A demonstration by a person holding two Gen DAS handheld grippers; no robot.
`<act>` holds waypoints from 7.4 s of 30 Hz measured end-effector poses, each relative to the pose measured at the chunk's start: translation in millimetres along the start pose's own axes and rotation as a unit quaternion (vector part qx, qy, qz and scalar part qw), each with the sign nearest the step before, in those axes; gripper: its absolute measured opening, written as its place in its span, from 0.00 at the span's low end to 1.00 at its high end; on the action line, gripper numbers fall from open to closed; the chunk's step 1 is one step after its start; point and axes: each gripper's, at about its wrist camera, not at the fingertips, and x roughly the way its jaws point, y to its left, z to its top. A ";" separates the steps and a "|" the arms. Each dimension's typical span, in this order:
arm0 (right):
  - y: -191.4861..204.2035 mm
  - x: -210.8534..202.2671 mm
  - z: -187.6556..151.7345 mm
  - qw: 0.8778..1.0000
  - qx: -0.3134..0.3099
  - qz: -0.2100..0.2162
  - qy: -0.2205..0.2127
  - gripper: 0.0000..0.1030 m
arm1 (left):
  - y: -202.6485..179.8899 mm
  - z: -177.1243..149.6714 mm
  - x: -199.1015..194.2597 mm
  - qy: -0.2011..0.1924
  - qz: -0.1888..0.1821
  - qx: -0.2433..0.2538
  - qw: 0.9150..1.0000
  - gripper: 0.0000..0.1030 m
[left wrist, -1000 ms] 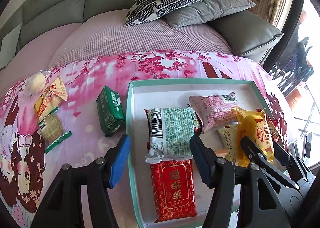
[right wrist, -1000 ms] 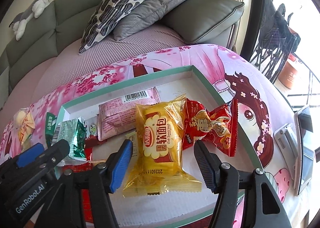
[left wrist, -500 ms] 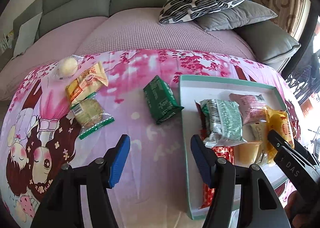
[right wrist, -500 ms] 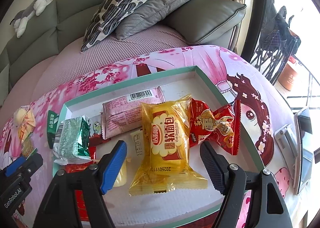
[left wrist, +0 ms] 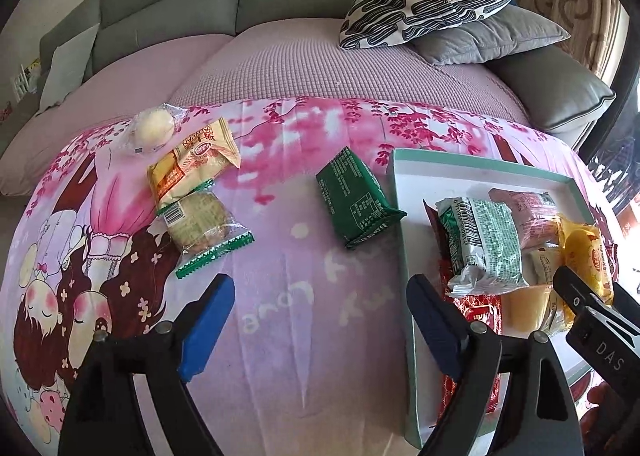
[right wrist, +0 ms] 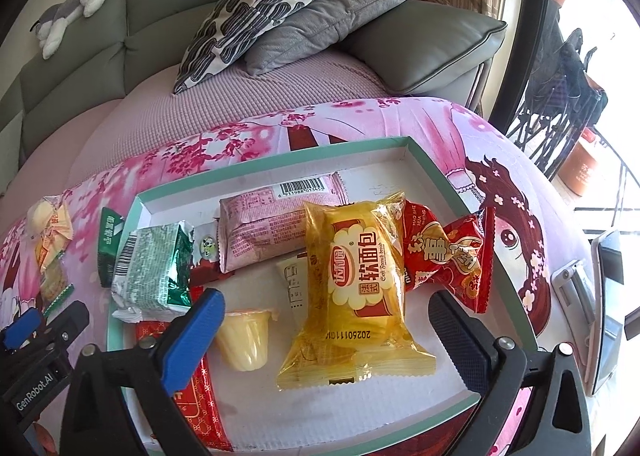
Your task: Organize snacks
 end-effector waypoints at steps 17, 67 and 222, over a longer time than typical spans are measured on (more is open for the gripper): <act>18.7 -10.4 -4.4 1.000 -0.023 0.001 -0.008 1.00 | 18.0 -9.8 9.4 0.037 0.013 -0.026 0.999 0.96; 168.4 -31.6 -14.9 0.982 -0.144 0.086 -0.086 1.00 | 168.2 -4.1 15.3 -0.031 0.027 -0.194 0.980 0.97; -0.1 -16.8 20.8 0.992 0.037 0.105 -0.065 0.25 | -54.6 78.4 -5.0 -0.049 -0.121 0.076 0.989 0.51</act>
